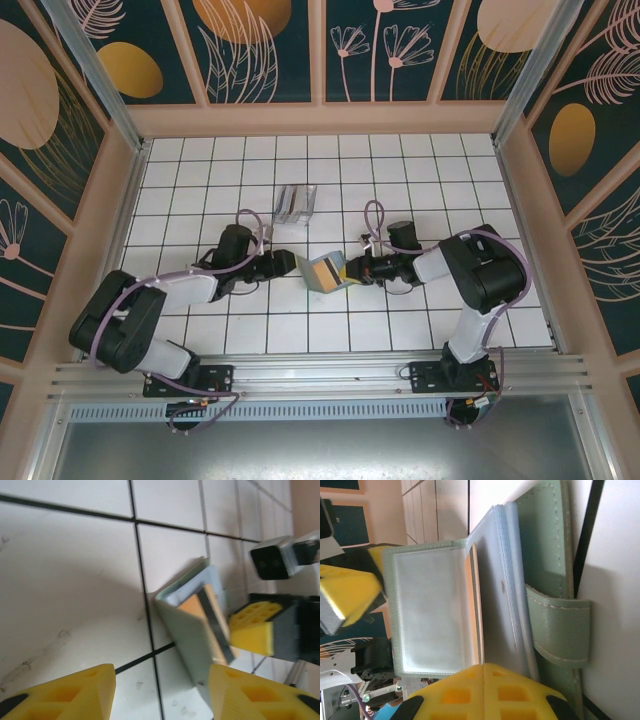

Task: Put the credit cards into the card holder
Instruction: Insert the credit card into the card slot.

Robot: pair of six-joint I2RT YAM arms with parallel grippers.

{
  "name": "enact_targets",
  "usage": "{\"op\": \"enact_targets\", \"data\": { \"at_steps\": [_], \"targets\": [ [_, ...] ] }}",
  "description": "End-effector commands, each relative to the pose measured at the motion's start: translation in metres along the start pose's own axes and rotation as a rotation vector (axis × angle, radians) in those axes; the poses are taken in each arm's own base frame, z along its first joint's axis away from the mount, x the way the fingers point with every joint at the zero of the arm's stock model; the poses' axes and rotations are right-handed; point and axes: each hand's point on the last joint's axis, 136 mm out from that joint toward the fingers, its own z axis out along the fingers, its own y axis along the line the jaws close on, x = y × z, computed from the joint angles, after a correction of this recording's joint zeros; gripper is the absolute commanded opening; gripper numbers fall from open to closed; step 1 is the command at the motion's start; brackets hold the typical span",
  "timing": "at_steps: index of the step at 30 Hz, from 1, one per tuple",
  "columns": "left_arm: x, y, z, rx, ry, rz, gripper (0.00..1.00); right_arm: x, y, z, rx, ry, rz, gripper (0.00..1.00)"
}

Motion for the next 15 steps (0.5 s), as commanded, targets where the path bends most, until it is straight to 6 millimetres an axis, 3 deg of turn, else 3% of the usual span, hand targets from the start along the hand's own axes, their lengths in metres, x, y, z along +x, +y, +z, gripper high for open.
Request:
{"op": "enact_targets", "data": {
  "at_steps": [1,5,9,11,15],
  "targets": [
    [0.011,-0.012,-0.005,0.084,0.048,-0.006,0.5,0.001,0.005,0.003,-0.038,0.014,-0.013,0.0],
    [0.027,-0.008,0.006,0.113,0.142,-0.035,0.45,0.001,0.004,0.004,-0.036,0.012,-0.009,0.0],
    [0.036,0.02,0.019,0.004,0.164,-0.032,0.31,0.002,0.004,0.006,-0.041,0.017,0.001,0.0],
    [0.039,0.028,0.023,-0.019,0.174,-0.039,0.21,0.003,0.004,0.007,-0.041,0.016,0.004,0.0],
    [0.039,0.038,0.026,-0.06,0.167,-0.037,0.13,0.003,0.004,0.008,-0.039,0.021,0.013,0.0]
  ]
}}
